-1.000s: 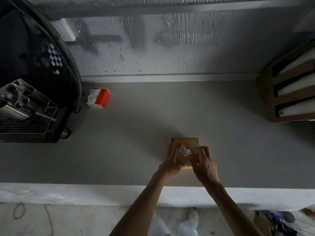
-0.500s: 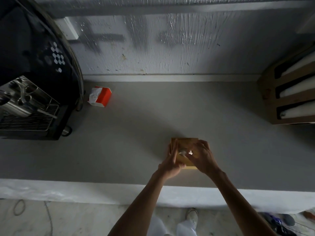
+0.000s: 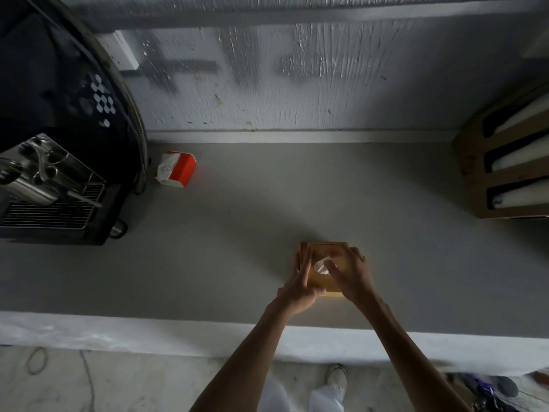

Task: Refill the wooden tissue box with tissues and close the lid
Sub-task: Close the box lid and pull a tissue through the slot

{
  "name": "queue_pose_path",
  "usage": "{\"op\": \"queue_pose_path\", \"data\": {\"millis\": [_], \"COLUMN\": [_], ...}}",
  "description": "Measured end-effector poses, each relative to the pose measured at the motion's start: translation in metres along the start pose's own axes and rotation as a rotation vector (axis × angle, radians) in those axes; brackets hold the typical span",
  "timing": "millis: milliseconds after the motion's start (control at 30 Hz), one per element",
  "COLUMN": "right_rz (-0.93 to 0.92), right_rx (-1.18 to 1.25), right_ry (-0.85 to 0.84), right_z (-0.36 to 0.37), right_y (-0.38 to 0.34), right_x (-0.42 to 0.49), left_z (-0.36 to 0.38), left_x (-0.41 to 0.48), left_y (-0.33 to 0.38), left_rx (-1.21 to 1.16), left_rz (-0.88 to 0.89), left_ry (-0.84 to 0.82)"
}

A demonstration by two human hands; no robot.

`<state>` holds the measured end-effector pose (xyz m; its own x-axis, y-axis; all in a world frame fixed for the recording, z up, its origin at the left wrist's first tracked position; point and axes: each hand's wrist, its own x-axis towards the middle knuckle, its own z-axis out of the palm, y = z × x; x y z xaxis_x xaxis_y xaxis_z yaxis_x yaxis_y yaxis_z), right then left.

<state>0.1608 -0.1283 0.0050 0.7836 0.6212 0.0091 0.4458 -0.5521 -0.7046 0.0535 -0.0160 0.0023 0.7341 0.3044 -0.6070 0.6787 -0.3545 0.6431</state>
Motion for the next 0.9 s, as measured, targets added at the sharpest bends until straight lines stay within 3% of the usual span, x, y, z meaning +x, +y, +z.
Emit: {"op": "queue_pose_path", "data": {"millis": [333,533,700,900], "right_rz": [0.275,0.302,0.194,0.046], "right_rx": [0.554,0.514,0.298,0.118], "right_ry": [0.119,0.205,0.024,0.166], "right_z": [-0.011,-0.012,0.002,0.012], "right_y": [0.018,0.035,0.048,0.042], "right_x": [0.008,0.002,-0.012,-0.004], "left_z": [0.001,0.002,0.005,0.009], "left_x": [-0.002,0.002,0.008,0.018], "left_y": [0.000,-0.003,-0.007,-0.012], "left_rx": [-0.034,-0.052,-0.068,-0.249], "left_rz": [0.036,0.044,0.068,0.155], "left_ry": [-0.013,-0.012,0.013,0.088]}}
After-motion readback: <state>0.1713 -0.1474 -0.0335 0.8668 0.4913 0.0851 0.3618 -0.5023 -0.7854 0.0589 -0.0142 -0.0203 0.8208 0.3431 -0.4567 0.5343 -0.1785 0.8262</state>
